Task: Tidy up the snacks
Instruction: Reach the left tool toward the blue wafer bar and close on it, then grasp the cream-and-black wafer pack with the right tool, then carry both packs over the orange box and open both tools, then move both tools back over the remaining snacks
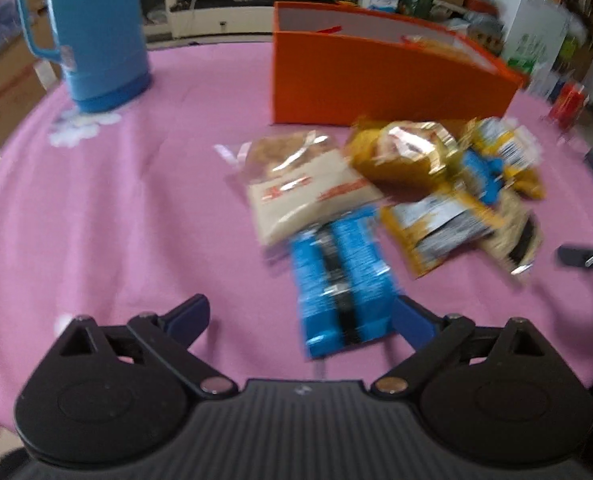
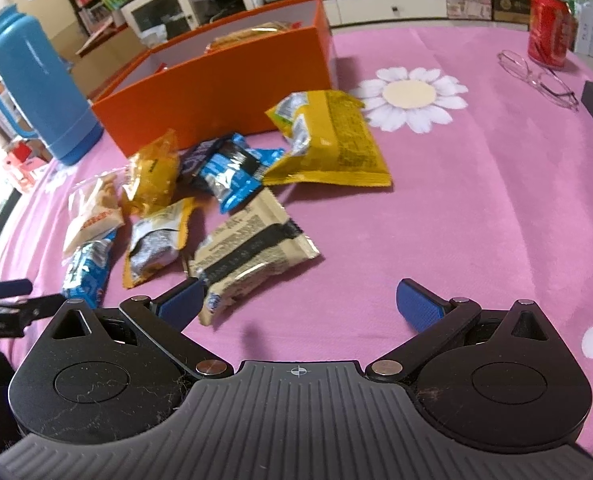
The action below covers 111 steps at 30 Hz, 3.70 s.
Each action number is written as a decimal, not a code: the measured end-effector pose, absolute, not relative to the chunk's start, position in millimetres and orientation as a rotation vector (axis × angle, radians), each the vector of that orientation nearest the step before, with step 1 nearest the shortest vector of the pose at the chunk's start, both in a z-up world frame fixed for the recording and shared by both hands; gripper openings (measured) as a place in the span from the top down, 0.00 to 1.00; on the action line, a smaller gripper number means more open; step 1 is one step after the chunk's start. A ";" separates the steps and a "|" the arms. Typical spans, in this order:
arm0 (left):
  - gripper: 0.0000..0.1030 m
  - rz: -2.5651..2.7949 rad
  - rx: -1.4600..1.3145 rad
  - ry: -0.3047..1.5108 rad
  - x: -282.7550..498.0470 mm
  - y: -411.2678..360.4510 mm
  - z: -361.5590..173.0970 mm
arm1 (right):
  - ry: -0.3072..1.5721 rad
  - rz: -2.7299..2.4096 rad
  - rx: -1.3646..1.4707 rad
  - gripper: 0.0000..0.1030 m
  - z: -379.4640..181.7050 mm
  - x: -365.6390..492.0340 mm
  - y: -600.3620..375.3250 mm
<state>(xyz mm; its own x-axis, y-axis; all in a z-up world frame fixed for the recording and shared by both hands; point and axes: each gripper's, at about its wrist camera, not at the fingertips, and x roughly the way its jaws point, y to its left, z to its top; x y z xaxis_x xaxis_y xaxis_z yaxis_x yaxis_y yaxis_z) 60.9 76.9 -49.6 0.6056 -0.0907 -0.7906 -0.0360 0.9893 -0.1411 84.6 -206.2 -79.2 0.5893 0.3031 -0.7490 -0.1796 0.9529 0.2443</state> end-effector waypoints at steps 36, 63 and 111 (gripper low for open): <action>0.52 -0.019 -0.086 0.923 91.5 55.0 -66.1 | 0.800 0.474 -0.206 0.53 -97.2 109.4 -133.7; 0.52 -0.066 -0.214 0.649 221.6 85.4 55.0 | 0.547 0.415 -0.001 0.55 25.4 206.0 -155.7; 0.10 -0.073 -0.153 0.876 118.8 7.7 -35.4 | 0.851 0.290 0.353 0.11 -92.8 92.1 -226.5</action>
